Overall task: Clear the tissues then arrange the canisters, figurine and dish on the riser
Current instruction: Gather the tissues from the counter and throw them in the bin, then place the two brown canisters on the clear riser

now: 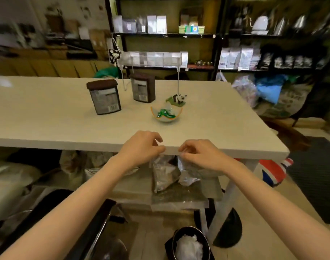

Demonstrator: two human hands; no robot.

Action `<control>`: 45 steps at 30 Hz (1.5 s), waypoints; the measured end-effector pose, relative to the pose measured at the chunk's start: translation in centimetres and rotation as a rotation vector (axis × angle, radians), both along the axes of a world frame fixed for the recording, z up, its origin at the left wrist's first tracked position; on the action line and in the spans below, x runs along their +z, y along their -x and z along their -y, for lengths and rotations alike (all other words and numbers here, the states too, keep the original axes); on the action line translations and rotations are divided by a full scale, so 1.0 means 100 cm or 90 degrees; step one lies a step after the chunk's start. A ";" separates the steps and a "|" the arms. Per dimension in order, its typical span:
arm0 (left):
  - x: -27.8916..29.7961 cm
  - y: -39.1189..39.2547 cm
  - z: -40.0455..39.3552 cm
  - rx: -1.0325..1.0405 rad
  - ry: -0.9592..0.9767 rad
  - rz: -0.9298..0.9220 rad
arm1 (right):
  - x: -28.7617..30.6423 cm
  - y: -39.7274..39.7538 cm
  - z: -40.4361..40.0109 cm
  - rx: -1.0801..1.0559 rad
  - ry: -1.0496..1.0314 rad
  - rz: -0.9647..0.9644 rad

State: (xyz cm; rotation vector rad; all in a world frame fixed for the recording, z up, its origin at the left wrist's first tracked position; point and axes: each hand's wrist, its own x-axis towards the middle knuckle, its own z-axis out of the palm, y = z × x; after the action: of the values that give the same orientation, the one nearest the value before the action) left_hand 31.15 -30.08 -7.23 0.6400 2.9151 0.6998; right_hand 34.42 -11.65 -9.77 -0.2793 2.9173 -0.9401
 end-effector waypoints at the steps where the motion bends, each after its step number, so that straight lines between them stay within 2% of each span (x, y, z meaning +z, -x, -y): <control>1: 0.008 0.005 0.005 0.019 -0.014 -0.021 | 0.008 0.008 0.005 0.006 0.001 -0.013; 10: 0.037 0.070 0.055 0.218 -0.092 -0.248 | 0.051 0.110 0.050 0.060 0.054 -0.111; 14: 0.034 0.107 0.081 0.312 -0.126 -0.278 | 0.056 0.162 0.072 0.094 0.064 -0.093; 17: 0.026 0.139 0.104 0.380 -0.154 -0.245 | 0.058 0.204 0.090 0.119 0.070 -0.066; 21: 0.006 0.179 0.128 0.457 -0.159 -0.104 | 0.053 0.252 0.113 0.136 0.066 -0.005; 28: -0.009 0.222 0.143 0.427 -0.249 0.041 | 0.038 0.299 0.135 0.167 0.025 0.044; 32: -0.009 0.233 0.148 0.372 -0.310 0.053 | 0.036 0.314 0.143 0.202 0.025 0.027; 37: -0.005 0.238 0.155 0.326 -0.308 0.027 | 0.033 0.326 0.148 0.239 0.050 0.026; 45: 0.009 0.241 0.155 0.332 -0.324 0.008 | 0.039 0.332 0.143 0.245 0.107 0.024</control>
State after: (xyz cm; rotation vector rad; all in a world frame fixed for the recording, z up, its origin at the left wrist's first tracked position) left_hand 7.00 -45.61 -6.33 -0.1299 2.9061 1.5150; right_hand 1.21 -25.91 -5.92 -0.7883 2.6117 -1.1030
